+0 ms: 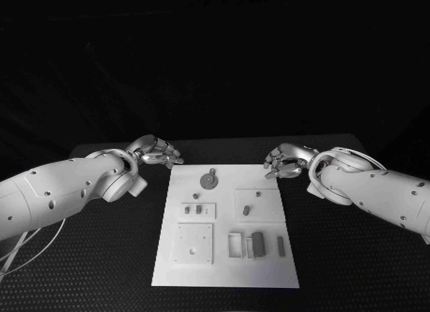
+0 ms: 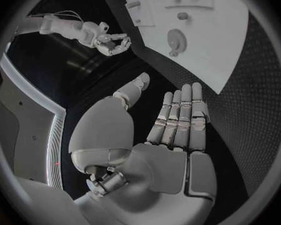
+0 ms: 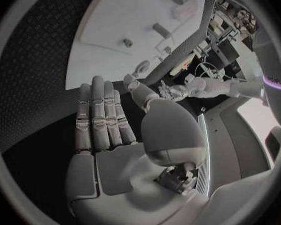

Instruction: Assemble the parts on the task board

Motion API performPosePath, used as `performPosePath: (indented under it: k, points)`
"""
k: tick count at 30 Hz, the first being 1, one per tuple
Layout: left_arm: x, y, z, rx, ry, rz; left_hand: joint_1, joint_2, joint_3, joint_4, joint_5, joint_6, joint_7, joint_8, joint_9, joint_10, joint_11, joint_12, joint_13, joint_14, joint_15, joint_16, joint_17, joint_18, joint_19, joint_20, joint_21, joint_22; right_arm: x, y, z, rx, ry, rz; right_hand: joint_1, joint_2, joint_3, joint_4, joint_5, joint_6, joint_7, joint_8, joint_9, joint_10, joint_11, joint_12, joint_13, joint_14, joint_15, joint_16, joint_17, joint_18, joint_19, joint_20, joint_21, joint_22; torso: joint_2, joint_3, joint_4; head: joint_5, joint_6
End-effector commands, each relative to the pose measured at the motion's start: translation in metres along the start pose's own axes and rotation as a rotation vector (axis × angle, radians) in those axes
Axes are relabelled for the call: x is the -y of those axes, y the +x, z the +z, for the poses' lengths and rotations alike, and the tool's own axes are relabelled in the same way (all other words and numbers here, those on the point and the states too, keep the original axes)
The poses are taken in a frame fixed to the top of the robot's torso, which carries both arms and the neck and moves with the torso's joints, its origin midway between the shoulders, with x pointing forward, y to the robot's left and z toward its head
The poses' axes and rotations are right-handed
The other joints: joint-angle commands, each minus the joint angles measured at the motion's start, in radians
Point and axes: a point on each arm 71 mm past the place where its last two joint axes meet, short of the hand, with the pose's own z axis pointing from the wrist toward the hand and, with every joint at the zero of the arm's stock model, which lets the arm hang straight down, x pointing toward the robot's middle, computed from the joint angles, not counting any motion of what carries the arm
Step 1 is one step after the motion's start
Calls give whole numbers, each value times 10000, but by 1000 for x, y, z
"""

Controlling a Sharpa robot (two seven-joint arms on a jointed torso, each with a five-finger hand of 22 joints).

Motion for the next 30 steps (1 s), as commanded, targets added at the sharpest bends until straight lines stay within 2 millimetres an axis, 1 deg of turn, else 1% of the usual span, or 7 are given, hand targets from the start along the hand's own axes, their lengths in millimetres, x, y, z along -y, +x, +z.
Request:
performPosePath:
  k: [1,3,6,10,14,19,30]
  points:
    - [9,3,-1,25,710,-422,-35,63,-56,8,-29,35,93,71,1,126,40,4,-141,162,-32,-121,23,4,103,28,-18,-115,-5,11,-4,-498,-158,-1824,288,25,162,43,22,503,-246,259,99,591,-281,148,94,501,-283,354,231,62,497,-164,197,28,14,-11,8,21,47]
    - [10,4,-1,56,794,-477,-25,49,-63,12,-30,63,83,99,0,182,27,10,-209,179,-25,-193,32,0,103,34,-28,-171,-10,14,-4,-424,-129,-1984,400,29,277,25,22,559,-276,260,84,681,-311,62,71,507,-326,382,291,62,586,-214,181,-14,16,-23,-2,28,42]
    - [12,4,-1,350,786,-702,-28,59,-78,25,-31,75,76,117,-7,231,16,10,-288,186,-15,-277,43,-6,90,43,-36,-236,-11,23,-5,-610,-33,-2249,380,-70,404,32,29,378,-187,94,-20,597,-211,-357,-56,419,-307,338,364,62,606,-208,70,-108,14,-8,-19,29,39]
    - [14,7,-1,332,780,-1107,-31,83,-85,67,-32,67,78,128,-21,319,-7,30,-377,302,-46,-310,93,11,181,22,-5,-289,-14,31,-6,-506,-97,-2353,371,-229,518,23,20,31,-6,-170,-194,130,77,-1229,-361,676,-320,477,521,62,933,-310,161,-103,8,5,-19,41,38]
    - [15,9,-1,300,807,-1115,-21,106,-108,85,-32,88,70,156,-29,427,-42,71,-452,400,-79,-342,148,18,263,-3,9,-336,-16,39,-6,-554,-153,-2657,398,-311,514,24,21,72,-20,-193,-277,154,47,-1778,-539,1465,-404,1126,922,62,1796,-636,600,51,19,12,0,46,15]
    - [15,8,0,343,809,-1103,-19,111,-124,89,-32,93,65,167,-34,459,-52,82,-490,442,-92,-357,176,19,300,-17,15,-355,-21,46,-6,-501,-326,-2745,403,-360,482,29,13,126,-15,-236,-427,361,38,-2500,-750,1789,-428,2064,1609,62,2501,-1010,997,256,16,20,-10,81,-6]
    - [14,8,0,326,728,-1103,-25,137,-164,113,-32,57,77,166,-55,495,-62,97,-578,555,-135,-372,251,26,411,-54,40,-385,-29,53,-3,-421,-545,-2725,262,-312,476,41,20,404,-89,-127,-497,233,186,-3186,-955,1521,-296,2326,1866,54,2465,-1010,997,350,17,13,-10,36,-31]
